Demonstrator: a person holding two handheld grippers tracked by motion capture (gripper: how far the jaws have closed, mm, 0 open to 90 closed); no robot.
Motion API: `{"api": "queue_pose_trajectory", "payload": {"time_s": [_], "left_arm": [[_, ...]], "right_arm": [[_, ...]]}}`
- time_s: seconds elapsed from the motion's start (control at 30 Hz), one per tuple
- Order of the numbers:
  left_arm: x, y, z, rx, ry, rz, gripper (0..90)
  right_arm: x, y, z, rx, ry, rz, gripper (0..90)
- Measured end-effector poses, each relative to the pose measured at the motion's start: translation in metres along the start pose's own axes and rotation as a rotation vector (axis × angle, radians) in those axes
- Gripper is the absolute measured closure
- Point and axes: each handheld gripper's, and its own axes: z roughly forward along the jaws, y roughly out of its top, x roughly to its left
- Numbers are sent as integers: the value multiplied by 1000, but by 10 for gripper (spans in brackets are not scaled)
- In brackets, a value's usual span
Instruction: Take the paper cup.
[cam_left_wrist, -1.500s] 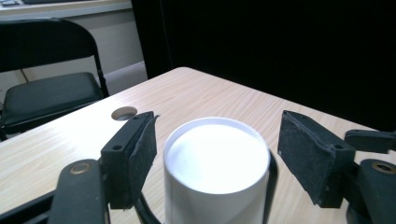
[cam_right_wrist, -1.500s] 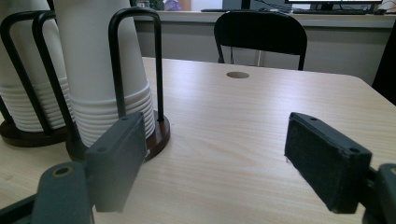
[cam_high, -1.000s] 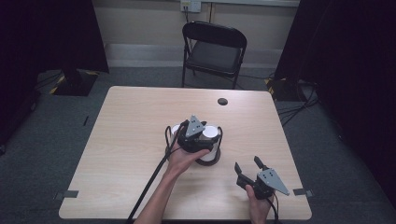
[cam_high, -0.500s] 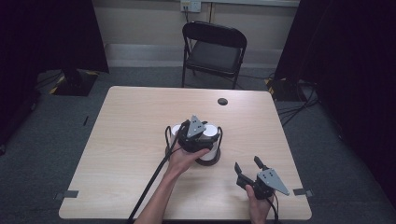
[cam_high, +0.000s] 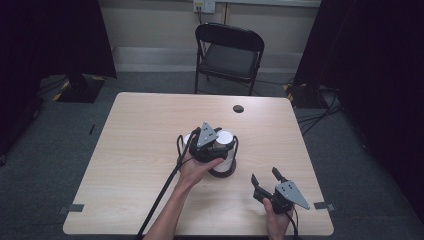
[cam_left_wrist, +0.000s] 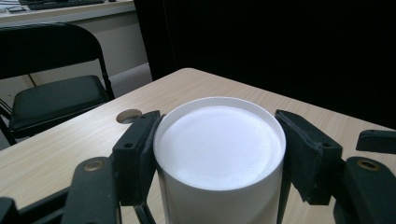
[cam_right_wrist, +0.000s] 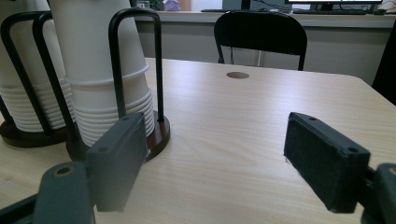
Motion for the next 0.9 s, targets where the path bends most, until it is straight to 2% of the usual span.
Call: {"api": "queue_pose_trajectory", "payload": {"time_s": [0.17,0.3,0.57,0.9], "left_arm": [[0,4,-2,-11,2,-15,341],[-2,9,-4,-21,9,-3,343],[-1,13,-8,-47,13,-18,343],[0,18,-12,-62,12,-9,344]], "right_arm": [[0,0,0,2,-2,-1,209],[0,0,0,1,0,0,209],[0,0,0,1,-1,-1,210],[0,0,0,5,2,-1,210]]}}
